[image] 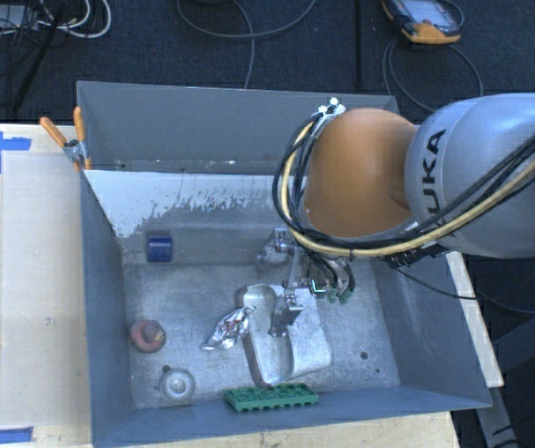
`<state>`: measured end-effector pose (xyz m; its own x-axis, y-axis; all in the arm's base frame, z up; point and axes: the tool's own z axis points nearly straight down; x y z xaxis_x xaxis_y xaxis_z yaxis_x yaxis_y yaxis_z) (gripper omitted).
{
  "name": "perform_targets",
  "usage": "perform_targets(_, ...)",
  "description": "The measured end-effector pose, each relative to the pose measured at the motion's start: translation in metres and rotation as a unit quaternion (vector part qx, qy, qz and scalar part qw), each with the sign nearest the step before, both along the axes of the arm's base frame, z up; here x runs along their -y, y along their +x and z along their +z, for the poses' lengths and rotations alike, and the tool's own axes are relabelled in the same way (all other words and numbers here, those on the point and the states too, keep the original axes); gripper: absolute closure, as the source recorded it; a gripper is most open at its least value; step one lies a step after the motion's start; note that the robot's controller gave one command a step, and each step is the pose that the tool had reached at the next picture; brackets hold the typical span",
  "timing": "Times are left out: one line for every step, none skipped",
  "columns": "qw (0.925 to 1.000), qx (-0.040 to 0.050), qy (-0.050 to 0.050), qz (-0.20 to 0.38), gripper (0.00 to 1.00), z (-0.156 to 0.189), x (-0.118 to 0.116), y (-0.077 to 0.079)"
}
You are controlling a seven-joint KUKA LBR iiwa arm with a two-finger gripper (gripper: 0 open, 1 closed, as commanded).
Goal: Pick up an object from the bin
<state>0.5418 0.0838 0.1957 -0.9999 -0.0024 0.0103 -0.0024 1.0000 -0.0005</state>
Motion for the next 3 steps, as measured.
perform_targets(0.9998, 0.0049, 0.002, 0.019, 0.00, -0.123, -0.001, 0.010)
perform_targets(0.9998, 0.0065, 0.002, 0.017, 1.00, -0.120, -0.001, 0.011)
perform_targets(0.9993, 0.0091, 0.001, 0.036, 1.00, -0.002, 0.002, 0.013)
